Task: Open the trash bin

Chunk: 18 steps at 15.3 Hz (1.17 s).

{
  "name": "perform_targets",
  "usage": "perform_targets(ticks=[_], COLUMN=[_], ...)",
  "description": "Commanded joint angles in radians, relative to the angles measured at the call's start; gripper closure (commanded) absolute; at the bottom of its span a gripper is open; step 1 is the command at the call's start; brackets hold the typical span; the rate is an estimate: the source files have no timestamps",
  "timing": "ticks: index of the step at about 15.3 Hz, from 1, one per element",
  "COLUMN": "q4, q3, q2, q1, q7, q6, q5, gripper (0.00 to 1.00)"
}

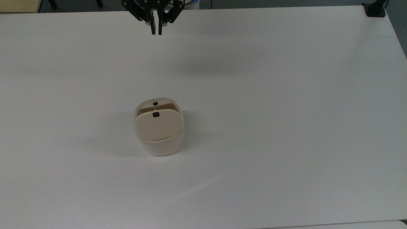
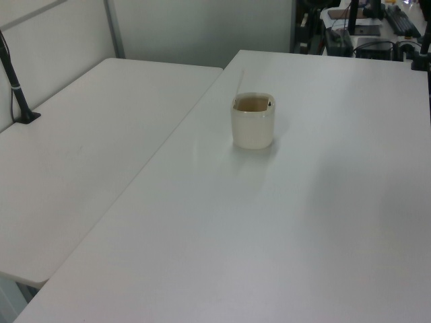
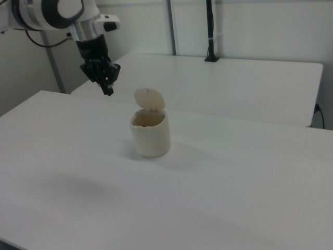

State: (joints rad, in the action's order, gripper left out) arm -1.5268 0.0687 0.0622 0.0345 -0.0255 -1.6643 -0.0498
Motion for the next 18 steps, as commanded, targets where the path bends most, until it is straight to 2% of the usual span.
perform_targets(ticks=[1,2,3,4,5,7,18], q4=[-0.087,-0.104,-0.116,-0.124,-0.127,-0.127,-0.118], q3=[0.002,0.002,0.002,0.002,0.002,0.002,0.0], q2=[-0.079,-0.091,-0.099,-0.102,-0.102,-0.102,-0.097], q1=[-0.008,-0.01,-0.01,-0.01,-0.01,-0.01,-0.007], q7=[-0.019,-0.019,-0.019,-0.02,-0.02,-0.021,-0.024], q6=[0.014,0.014,0.017,0.017,0.017,0.018,0.017], q5=[-0.007,-0.007,-0.007,-0.007,-0.007,-0.007,-0.009], gripper=[0.67,0.57,0.4,0.27,0.23,0.02,0.0])
